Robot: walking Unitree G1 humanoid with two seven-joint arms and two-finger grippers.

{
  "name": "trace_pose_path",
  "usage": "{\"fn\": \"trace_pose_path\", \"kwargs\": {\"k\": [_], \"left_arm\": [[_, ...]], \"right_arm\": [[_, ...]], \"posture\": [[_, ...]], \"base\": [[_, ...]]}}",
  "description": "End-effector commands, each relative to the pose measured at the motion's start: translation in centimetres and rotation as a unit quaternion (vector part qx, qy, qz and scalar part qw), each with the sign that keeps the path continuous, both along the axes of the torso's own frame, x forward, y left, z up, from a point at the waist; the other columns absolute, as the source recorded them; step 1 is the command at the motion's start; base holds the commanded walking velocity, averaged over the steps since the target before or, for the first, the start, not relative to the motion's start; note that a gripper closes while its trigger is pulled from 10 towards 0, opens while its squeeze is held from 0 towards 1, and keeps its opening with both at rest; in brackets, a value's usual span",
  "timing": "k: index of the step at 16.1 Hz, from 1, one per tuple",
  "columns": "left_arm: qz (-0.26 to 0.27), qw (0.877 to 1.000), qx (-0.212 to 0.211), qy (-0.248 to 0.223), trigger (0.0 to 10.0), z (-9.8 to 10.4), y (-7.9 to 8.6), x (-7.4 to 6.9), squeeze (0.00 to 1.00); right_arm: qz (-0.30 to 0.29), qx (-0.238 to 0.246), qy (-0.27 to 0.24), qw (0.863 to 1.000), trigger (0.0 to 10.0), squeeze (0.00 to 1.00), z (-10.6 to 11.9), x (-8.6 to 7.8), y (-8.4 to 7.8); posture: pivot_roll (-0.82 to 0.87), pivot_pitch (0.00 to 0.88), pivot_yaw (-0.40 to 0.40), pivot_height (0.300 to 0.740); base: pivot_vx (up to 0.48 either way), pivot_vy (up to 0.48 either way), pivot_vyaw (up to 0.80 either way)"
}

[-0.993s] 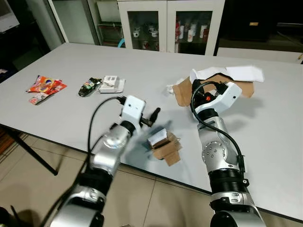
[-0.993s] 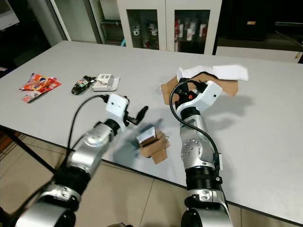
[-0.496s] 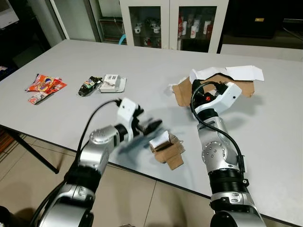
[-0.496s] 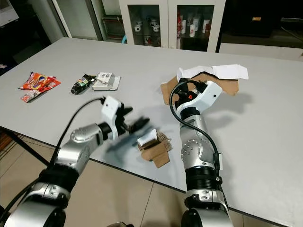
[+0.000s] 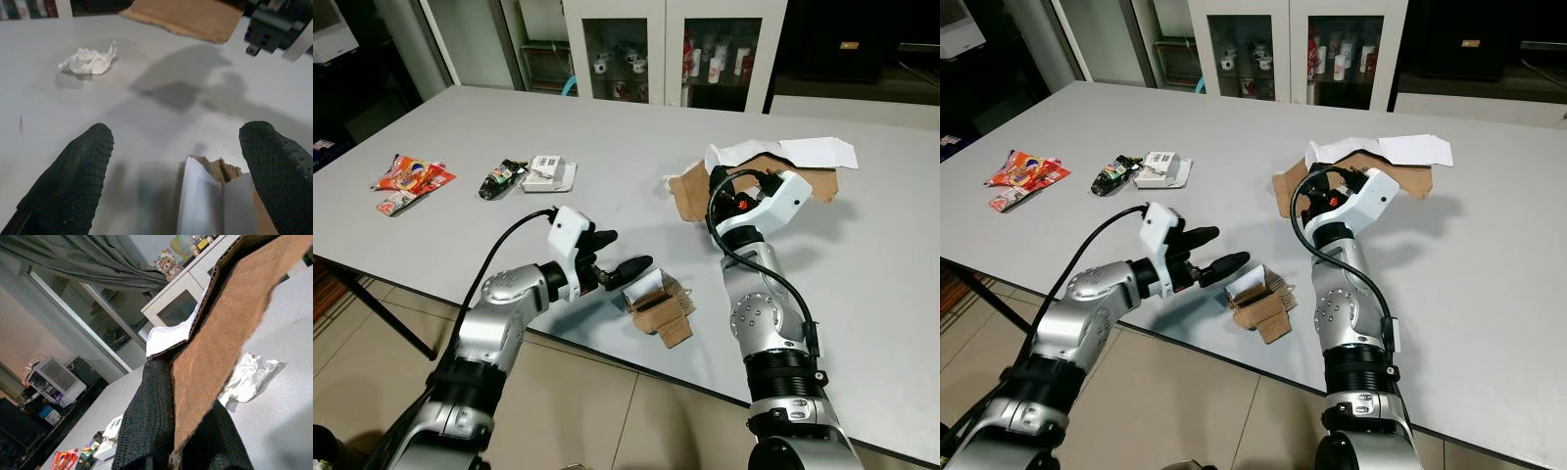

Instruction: Picking trash to rubbish bin

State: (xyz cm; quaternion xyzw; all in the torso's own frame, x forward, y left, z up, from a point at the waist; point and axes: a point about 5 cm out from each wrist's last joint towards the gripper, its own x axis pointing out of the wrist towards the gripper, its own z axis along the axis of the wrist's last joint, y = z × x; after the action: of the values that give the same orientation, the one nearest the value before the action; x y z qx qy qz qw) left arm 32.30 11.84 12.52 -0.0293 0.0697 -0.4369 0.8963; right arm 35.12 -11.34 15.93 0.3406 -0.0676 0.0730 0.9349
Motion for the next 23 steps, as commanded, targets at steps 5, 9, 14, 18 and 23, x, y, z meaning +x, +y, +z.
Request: {"fn": "trace_pose_path", "kwargs": {"k": [5,9,14,18,23], "left_arm": [[0.008,1.000,0.014,0.001,10.0,-0.4,0.8,-0.6,1.00],[0.010,1.000,0.029,0.008,10.0,-1.2,0.0,-0.7,1.00],[-0.016,0.998,0.063,0.020,10.0,-3.0,-1.7,-1.5,0.00],[-0.029,0.997,0.065,0.028,10.0,-3.5,-2.9,-1.7,0.00],[-0.042,0.995,0.091,0.024,10.0,-3.8,-3.0,-2.0,0.00]], "right_arm": [[0.016,0.000,0.001,1.000,10.0,0.00,0.3,0.2,0.8],[0.016,-0.001,0.002,1.000,10.0,0.00,0.3,0.3,0.8],[0.016,-0.002,0.003,1.000,10.0,0.00,0.3,0.4,0.8],[0.015,-0.001,0.003,1.000,10.0,0.00,0.3,0.4,0.8],[0.015,0.001,0.003,1.000,10.0,0.00,0.4,0.4,0.7]], "posture": [[0.04,0.000,0.090,0.740],[0.04,0.000,0.090,0.740],[0.04,0.000,0.091,0.740],[0.03,0.000,0.093,0.740],[0.04,0.000,0.093,0.740]], "base": [[0.000,0.000,0.00],[0.000,0.000,0.00],[0.000,0.000,0.00],[0.000,0.000,0.00],[0.000,0.000,0.00]]}}
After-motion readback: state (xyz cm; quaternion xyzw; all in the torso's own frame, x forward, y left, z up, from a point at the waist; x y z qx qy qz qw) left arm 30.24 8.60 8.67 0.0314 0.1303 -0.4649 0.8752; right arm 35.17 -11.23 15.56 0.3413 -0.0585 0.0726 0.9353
